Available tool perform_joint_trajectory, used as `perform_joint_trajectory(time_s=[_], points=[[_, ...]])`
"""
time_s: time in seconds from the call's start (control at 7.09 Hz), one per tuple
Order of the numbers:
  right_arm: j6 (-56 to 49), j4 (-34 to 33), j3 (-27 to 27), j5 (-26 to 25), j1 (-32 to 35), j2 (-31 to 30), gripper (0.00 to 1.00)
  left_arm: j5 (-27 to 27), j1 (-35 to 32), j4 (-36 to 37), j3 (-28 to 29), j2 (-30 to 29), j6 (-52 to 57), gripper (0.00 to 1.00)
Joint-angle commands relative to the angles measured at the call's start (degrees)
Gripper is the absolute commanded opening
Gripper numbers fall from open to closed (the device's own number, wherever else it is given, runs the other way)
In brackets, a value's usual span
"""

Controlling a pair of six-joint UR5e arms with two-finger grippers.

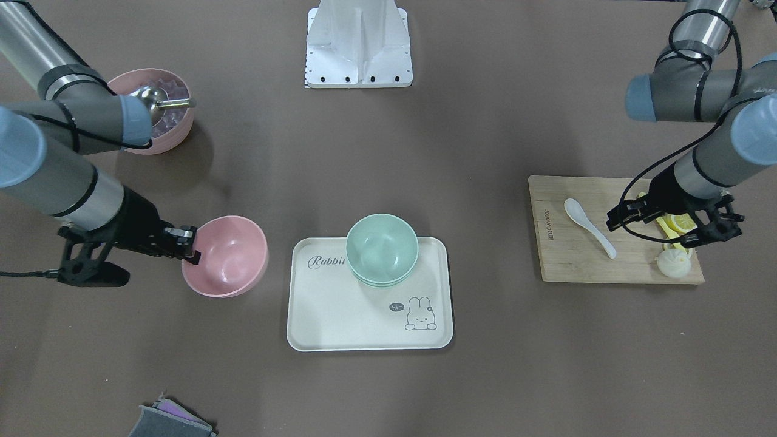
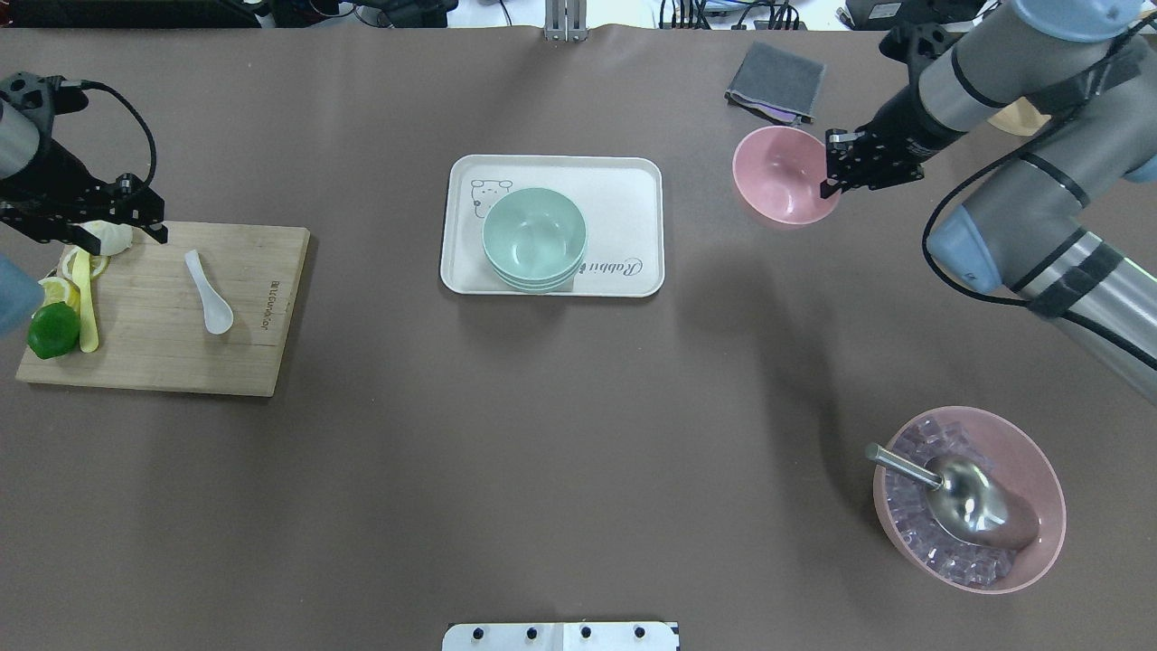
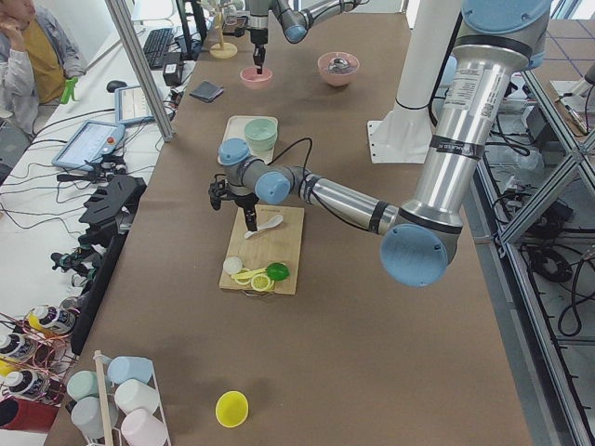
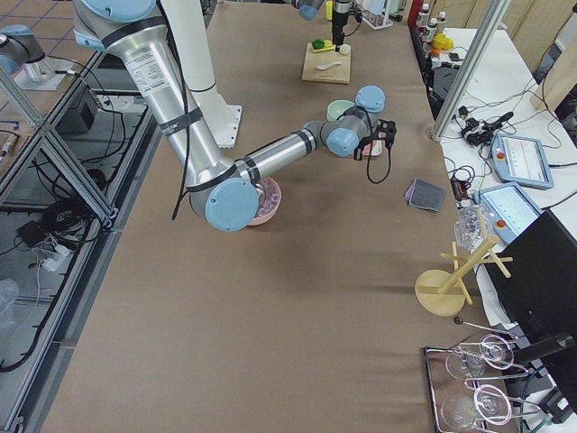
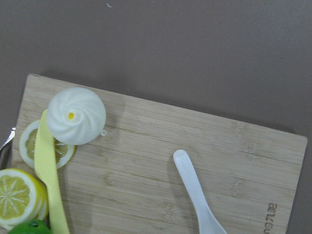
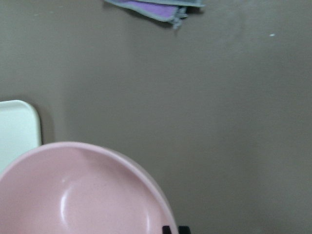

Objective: Stack pink bowl on green and place spoon
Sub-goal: 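Carry pink bowl over green bowl while left gripper grasps white spoon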

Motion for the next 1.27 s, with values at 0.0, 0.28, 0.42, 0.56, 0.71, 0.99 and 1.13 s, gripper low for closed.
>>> perform_joint_trajectory(time_s=[0.0, 0.28, 0.42, 0.56, 0.71, 0.99, 1.13], points=[[7.0, -7.1, 1.3, -6.3, -6.4, 8.5, 0.0, 0.1, 2.2, -4.3, 4.4, -1.6, -2.9, 0.68], [10.9, -7.1, 1.2, -8.9, -9.3, 10.6, 0.0, 0.2, 3.6, -12.0, 9.6, -1.8, -5.4, 0.63], [12.5, -7.0, 1.1, -11.0, -10.4, 11.4, 0.0, 0.2, 3.7, -12.2, 9.7, -1.7, -6.1, 0.53], [12.6, -7.0, 1.1, -11.5, -10.8, 11.6, 0.0, 0.1, 3.7, -12.2, 9.6, -1.7, -7.6, 0.36], [13.0, -7.0, 1.1, -11.5, -10.9, 11.8, 0.0, 0.1, 3.7, -12.2, 9.1, -1.9, -8.8, 0.0], [13.2, -7.0, 0.8, -11.6, -11.2, 12.0, 0.0, -0.4, 3.7, -12.2, 8.3, -1.8, -8.6, 0.0], [13.2, -6.9, 0.8, -12.3, -11.6, 12.0, 0.0, -0.7, 3.7, -11.9, 6.5, -2.0, -8.7, 0.0]])
